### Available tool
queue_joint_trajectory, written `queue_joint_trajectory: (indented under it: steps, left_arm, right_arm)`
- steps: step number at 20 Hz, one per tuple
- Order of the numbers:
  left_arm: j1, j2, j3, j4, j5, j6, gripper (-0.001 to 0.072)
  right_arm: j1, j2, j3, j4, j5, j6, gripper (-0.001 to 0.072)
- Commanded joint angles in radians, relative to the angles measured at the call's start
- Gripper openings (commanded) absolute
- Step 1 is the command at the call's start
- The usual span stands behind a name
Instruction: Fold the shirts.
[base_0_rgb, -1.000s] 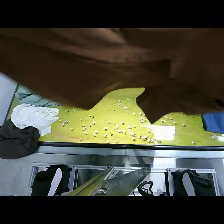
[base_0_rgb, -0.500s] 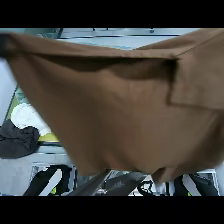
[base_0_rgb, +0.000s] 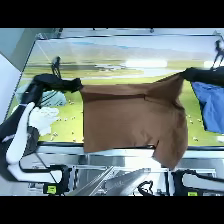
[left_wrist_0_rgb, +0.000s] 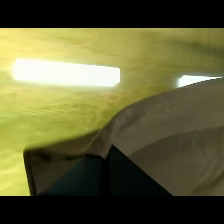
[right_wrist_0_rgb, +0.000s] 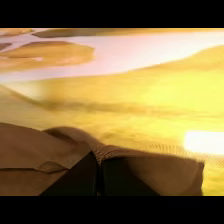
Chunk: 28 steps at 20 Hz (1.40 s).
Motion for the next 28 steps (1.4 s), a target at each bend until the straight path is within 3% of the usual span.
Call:
queue_joint_trajectory:
  steps: [1,7,10,12,14,19,24,28]
  left_arm:
    - [0.028,-0.229,0.099,-0.004,-0.015,0.011,0.0013]
    - [0.053,-0.323,0.401,0.001,0.068,-0.061,0.0013]
    - [0.053,-0.323,0.485,0.003,0.111,-0.090,0.0013]
    - [0.039,-0.323,0.490,0.013,0.139,-0.097,0.0013]
    - [0.011,-0.323,0.491,0.124,0.177,-0.166,0.0013]
    - [-0.059,-0.323,0.490,0.326,0.402,-0.271,0.0013]
    - [-0.133,-0.323,0.490,0.575,0.533,-0.367,0.0013]
    - [-0.146,-0.324,0.490,0.538,0.515,-0.365,0.0013]
  right_arm:
    - [0.009,-0.257,0.077,0.051,0.074,0.006,0.0022]
    - [0.001,-0.391,0.419,0.022,0.061,0.058,0.0022]
    - [-0.032,-0.391,0.505,-0.066,-0.075,0.098,0.0022]
    - [-0.044,-0.391,0.507,-0.138,-0.196,0.104,0.0021]
    - [-0.047,-0.390,0.505,-0.251,-0.281,0.145,0.0021]
    - [-0.048,-0.370,0.505,-0.452,-0.406,0.186,0.0021]
    - [-0.045,-0.373,0.467,-0.576,-0.392,0.233,0.0022]
    - [-0.043,-0.390,0.418,-0.578,-0.369,0.248,0.0022]
